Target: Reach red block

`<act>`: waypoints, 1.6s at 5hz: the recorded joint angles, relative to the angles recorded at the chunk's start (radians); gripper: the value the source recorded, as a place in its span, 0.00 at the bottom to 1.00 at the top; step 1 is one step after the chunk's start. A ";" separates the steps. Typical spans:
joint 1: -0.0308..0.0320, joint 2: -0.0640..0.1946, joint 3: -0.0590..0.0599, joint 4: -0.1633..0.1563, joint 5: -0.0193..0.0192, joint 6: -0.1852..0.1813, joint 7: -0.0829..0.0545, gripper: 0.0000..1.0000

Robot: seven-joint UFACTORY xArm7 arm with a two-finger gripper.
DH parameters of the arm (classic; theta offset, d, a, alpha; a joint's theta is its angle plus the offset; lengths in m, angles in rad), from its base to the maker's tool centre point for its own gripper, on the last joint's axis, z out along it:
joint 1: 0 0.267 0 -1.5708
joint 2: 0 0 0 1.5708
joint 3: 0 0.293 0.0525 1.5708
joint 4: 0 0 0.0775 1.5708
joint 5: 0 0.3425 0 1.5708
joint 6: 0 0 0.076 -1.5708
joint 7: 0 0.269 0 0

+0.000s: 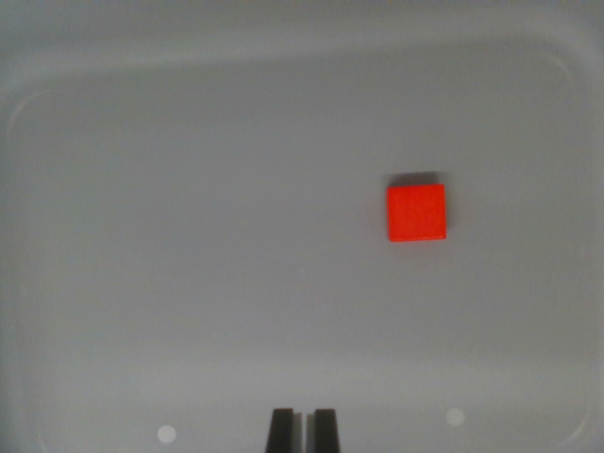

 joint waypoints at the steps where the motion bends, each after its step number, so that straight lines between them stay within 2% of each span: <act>1: 0.0000 0.000 0.000 0.000 0.0000 0.000 0.000 0.00; 5: -0.0009 0.003 0.000 -0.003 0.0001 -0.006 -0.001 0.00; 7: -0.0027 0.009 0.000 -0.009 0.0003 -0.018 -0.003 0.00; 8: -0.0053 0.019 -0.001 -0.018 0.0006 -0.037 -0.005 0.00</act>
